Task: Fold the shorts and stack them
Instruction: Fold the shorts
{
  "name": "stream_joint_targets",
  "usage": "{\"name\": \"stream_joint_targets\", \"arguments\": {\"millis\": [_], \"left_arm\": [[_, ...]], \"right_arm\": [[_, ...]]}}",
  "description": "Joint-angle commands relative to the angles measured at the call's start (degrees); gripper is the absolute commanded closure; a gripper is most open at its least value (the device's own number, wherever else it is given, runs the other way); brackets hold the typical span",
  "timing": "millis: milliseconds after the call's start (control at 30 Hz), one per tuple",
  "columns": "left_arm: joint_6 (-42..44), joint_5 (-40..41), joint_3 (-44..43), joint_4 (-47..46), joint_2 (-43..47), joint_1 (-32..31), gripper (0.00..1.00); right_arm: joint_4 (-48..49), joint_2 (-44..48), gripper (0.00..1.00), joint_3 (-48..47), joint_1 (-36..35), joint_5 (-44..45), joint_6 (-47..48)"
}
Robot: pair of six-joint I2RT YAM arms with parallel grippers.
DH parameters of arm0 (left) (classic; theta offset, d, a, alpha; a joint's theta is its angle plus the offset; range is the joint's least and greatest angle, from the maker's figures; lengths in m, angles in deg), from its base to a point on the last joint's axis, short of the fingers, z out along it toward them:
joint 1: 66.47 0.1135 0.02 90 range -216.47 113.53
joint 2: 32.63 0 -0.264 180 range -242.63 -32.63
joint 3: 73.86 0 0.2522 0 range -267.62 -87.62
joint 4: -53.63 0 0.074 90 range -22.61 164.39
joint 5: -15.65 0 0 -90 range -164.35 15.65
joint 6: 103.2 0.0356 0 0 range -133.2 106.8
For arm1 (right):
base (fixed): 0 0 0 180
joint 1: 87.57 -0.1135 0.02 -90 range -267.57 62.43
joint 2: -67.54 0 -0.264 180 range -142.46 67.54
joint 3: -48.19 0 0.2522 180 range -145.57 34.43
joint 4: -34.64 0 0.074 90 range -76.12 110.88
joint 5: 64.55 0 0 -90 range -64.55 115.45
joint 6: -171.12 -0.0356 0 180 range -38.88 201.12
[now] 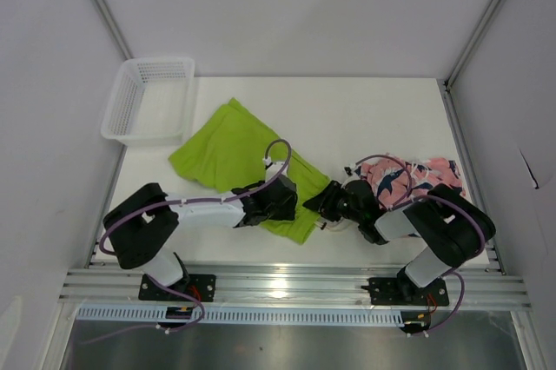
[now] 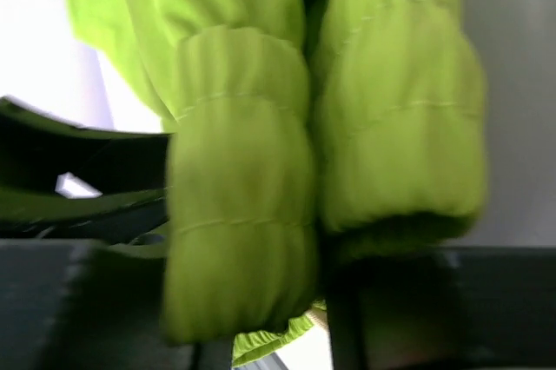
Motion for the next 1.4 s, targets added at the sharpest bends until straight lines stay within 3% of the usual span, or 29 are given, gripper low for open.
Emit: {"name": "stream_joint_targets", "arguments": {"millis": [0, 100, 267, 400, 500, 800, 867, 1133, 1367], "left_arm": [[-1.6, 1.1, -0.9, 3.1, 5.1, -0.7, 0.36], [1.2, 2.8, -3.3, 8.1, 8.6, 0.2, 0.33], [5.4, 3.1, -0.4, 8.0, 16.9, 6.3, 0.31], [6.2, 3.2, 5.1, 7.6, 24.3, 11.5, 0.30], [5.2, 4.1, 9.5, 7.8, 29.0, 13.9, 0.29], [1.0, -0.8, 20.1, 3.1, 36.9, 24.3, 0.20], [-1.1, -1.9, 22.8, 1.6, 38.7, 26.9, 0.13], [-8.2, -13.5, 30.4, -10.2, 42.3, 38.7, 0.01], [-19.2, -14.6, 31.4, -10.6, 41.0, 41.3, 0.01]], "right_arm": [[-15.0, 5.2, 0.70, -3.2, 0.4, 3.9, 4.1], [-29.3, 10.3, 0.78, -6.9, 2.7, 0.7, 7.9], [-46.9, 14.4, 0.89, -15.8, 9.1, -8.4, 17.5], [-62.9, 13.0, 0.96, -23.6, 15.0, -13.1, 28.4], [-68.8, 9.7, 0.99, -29.7, 17.2, -12.9, 34.8], [-73.1, 2.3, 1.00, -38.9, 21.8, -13.8, 42.2], [-73.3, 1.0, 1.00, -39.7, 23.1, -14.0, 42.7], [-72.1, -0.7, 0.99, -39.8, 24.7, -16.2, 43.7], [-71.2, -0.7, 0.98, -39.5, 24.9, -16.7, 43.0]]}}
